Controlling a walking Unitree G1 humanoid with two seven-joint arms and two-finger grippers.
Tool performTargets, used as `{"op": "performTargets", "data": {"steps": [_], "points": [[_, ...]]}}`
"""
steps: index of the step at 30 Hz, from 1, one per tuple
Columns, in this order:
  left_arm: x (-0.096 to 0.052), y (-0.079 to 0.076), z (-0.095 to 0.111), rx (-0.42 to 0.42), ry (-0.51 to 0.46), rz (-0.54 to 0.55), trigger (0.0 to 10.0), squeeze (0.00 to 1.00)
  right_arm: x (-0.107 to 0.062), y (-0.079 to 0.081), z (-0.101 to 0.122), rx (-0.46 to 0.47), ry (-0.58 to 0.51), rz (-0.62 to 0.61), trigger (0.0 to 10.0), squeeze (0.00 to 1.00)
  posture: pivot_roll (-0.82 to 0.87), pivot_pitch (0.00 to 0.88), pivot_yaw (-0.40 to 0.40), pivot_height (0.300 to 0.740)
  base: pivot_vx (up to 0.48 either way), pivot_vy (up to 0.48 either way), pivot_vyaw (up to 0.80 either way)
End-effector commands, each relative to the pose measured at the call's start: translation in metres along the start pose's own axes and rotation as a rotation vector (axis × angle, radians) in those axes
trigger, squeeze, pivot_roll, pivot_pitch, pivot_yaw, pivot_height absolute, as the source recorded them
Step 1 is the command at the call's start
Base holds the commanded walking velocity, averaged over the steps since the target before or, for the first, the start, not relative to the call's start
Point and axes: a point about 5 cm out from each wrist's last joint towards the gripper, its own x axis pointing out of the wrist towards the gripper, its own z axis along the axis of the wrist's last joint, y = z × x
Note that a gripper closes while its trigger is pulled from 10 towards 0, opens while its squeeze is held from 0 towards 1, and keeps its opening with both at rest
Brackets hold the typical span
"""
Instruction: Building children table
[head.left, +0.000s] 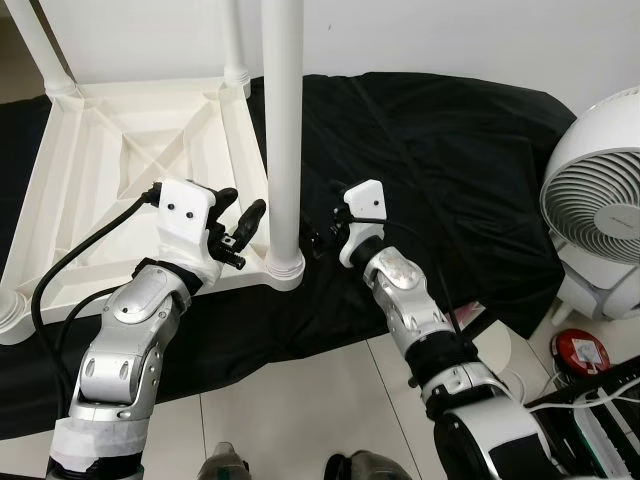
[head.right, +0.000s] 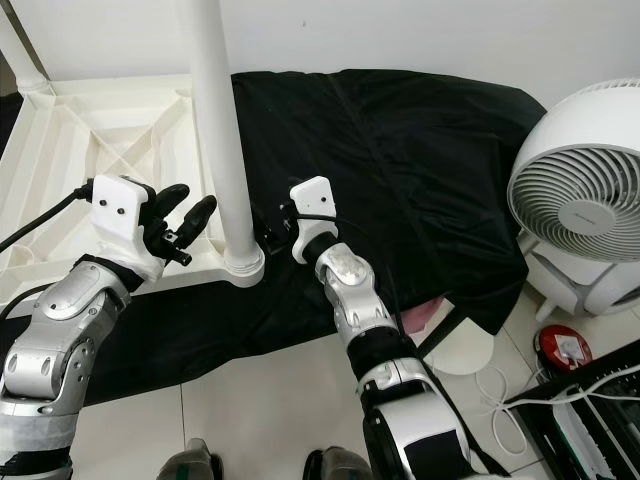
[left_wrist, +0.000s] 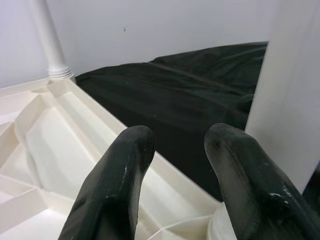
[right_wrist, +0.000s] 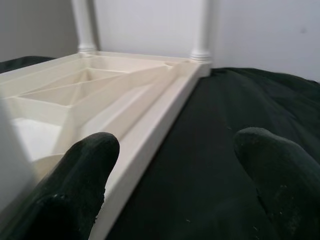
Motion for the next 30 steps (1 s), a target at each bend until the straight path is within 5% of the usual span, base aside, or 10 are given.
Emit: {"op": "performTargets", "data": {"steps": [1, 6, 14, 16, 20, 27, 30], "points": [[-0.002, 0.01, -0.012, 0.016, 0.058, 0.173, 10.0, 0.0, -0.011, -0.022, 0.001, 0.004, -0.017, -0.154, 10.0, 0.0, 0.13, 0.063, -0.058, 0.74, 0.0, 0.0, 0.0], [-0.002, 0.013, -0.025, 0.033, 0.122, 0.278, 10.0, 0.0, -0.036, -0.041, 0.002, -0.006, -0.052, -0.314, 10.0, 0.0, 0.12, 0.062, -0.06, 0.74, 0.0, 0.0, 0.0], [-0.006, 0.01, -0.029, 0.048, 0.124, 0.244, 10.0, 0.0, -0.062, -0.027, -0.001, -0.005, -0.04, -0.277, 10.0, 0.0, 0.11, 0.065, -0.059, 0.74, 0.0, 0.0, 0.0], [-0.018, 0.007, -0.028, 0.062, 0.095, 0.106, 10.0, 0.0, -0.082, -0.014, -0.003, 0.021, -0.016, -0.175, 10.0, 0.0, 0.11, 0.065, -0.058, 0.74, 0.0, 0.0, 0.0], [-0.029, 0.005, -0.028, 0.086, 0.093, -0.009, 10.0, 0.0, -0.095, -0.007, -0.001, 0.035, 0.011, -0.053, 10.0, 0.0, 0.1, 0.072, -0.062, 0.74, 0.0, 0.0, 0.0], [-0.041, 0.004, -0.029, 0.1, 0.131, -0.186, 10.0, 0.0, -0.105, -0.015, 0.005, 0.002, 0.07, 0.117, 10.0, 0.0, 0.11, 0.07, -0.064, 0.74, 0.0, 0.0, 0.0], [-0.043, -0.01, -0.024, 0.076, 0.144, -0.372, 10.0, 0.0, -0.1, -0.026, 0.012, -0.039, 0.091, 0.218, 10.0, 0.0, 0.11, 0.064, -0.064, 0.74, 0.0, 0.0, 0.0]]}}
